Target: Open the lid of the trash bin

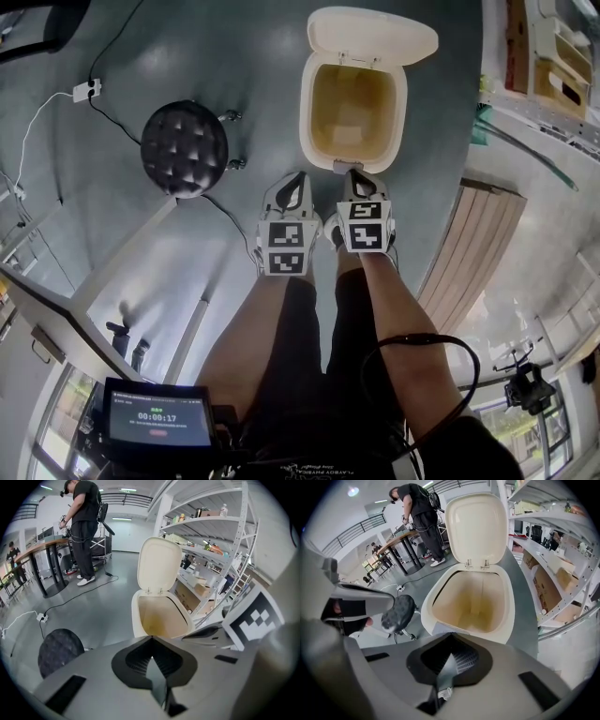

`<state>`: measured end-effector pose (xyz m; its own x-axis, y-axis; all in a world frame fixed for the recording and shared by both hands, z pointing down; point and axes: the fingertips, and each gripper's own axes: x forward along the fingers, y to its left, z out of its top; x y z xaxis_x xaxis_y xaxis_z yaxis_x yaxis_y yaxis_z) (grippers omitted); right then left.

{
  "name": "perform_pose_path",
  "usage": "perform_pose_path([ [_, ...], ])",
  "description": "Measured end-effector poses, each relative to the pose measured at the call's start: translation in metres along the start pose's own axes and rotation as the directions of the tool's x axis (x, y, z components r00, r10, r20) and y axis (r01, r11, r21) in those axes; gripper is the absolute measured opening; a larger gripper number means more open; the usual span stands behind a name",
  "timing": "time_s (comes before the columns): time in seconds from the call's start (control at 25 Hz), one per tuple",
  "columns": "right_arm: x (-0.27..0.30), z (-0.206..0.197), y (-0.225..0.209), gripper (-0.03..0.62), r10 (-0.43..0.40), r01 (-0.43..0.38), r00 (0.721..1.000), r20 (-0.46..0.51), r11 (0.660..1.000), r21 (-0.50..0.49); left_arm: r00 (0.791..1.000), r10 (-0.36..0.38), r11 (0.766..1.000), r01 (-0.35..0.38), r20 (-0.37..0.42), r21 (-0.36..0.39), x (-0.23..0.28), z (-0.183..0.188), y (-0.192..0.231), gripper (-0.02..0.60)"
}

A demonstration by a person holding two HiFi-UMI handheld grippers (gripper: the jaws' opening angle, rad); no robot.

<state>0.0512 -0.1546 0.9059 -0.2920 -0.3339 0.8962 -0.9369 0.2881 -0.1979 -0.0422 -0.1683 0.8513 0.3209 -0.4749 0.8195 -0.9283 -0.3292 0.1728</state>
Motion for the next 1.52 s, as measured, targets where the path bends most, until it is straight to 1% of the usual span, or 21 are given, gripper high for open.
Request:
perform_pose_path([
  [0.16,-0.001,0.0,0.001,0.002,0.024,-0.024,1.0,-0.012,0.999,-0.024,1.0,-0.006,1.0,0.006,-0.003,0.001,-0.002,-0.002,-0.001,-0.003],
  [0.36,-0.002,0.002,0.001,0.002,0.039,-0.038,0.999,0.019,0.999,-0.028,1.0,-0.014,1.0,0.014,-0.008,-0.003,-0.003,-0.004,-0.003,-0.003],
  [0.48,-0.011,0.004,0.005,0.002,0.04,-0.039,0.999,0.034,0.999,-0.034,1.0,-0.012,1.0,0.012,-0.007,0.004,-0.012,-0.002,-0.003,-0.003],
  [0.52,-0.015,0.006,0.006,0.0,0.04,-0.038,0.998,0.04,0.999,-0.036,1.0,-0.01,1.0,0.01,-0.005,0.016,-0.015,-0.001,-0.003,-0.003],
  [0.68,-0.034,0.015,0.01,0.0,0.024,-0.02,0.998,0.063,0.998,-0.063,1.0,-0.018,0.994,0.017,0.011,0.109,-0.026,0.01,-0.011,-0.003],
  [0.76,-0.044,0.017,0.012,0.0,0.013,-0.008,0.997,0.074,0.997,-0.079,1.0,-0.024,0.995,0.022,0.016,0.099,-0.033,0.014,-0.013,-0.003],
  [0.84,-0.055,0.025,0.018,0.0,0.013,-0.007,0.995,0.104,0.998,-0.063,0.999,-0.023,0.997,0.021,0.023,0.074,-0.04,0.02,-0.012,-0.003],
  [0.88,-0.06,0.03,0.02,0.002,0.013,-0.007,0.993,0.118,0.999,-0.048,0.999,-0.022,0.997,0.02,0.029,0.078,-0.043,0.024,-0.012,-0.003],
  [0.96,-0.071,0.043,0.024,0.0,0.009,-0.005,0.989,0.148,1.0,-0.024,0.999,-0.024,0.993,0.019,0.043,0.114,-0.051,0.034,-0.013,-0.003],
  [1.0,-0.078,0.048,0.026,0.0,0.006,-0.003,0.987,0.161,1.0,-0.022,0.998,-0.027,0.991,0.02,0.049,0.132,-0.056,0.039,-0.015,-0.003],
  [1.08,-0.094,0.055,0.031,0.001,0.004,0.006,0.984,0.18,0.999,-0.051,0.998,-0.032,0.988,0.023,0.058,0.15,-0.069,0.048,-0.018,-0.003],
  [1.2,-0.118,0.068,0.038,0.002,0.002,0.024,0.979,0.205,0.992,-0.125,0.996,-0.028,0.991,0.017,0.085,0.13,-0.087,0.065,-0.014,-0.003],
  [1.28,-0.134,0.079,0.041,0.002,0.006,0.029,0.973,0.232,0.988,-0.148,0.994,-0.014,0.992,0.001,0.108,0.126,-0.096,0.081,-0.009,-0.003],
  [1.36,-0.15,0.089,0.042,0.0,0.009,0.032,0.965,0.262,0.988,-0.15,0.992,0.0,0.993,-0.015,0.129,0.117,-0.107,0.096,-0.007,-0.003],
  [1.52,-0.187,0.109,0.04,0.002,-0.003,0.043,0.942,0.336,0.993,-0.11,0.984,0.007,0.995,-0.025,0.178,0.1,-0.131,0.125,-0.015,-0.003],
])
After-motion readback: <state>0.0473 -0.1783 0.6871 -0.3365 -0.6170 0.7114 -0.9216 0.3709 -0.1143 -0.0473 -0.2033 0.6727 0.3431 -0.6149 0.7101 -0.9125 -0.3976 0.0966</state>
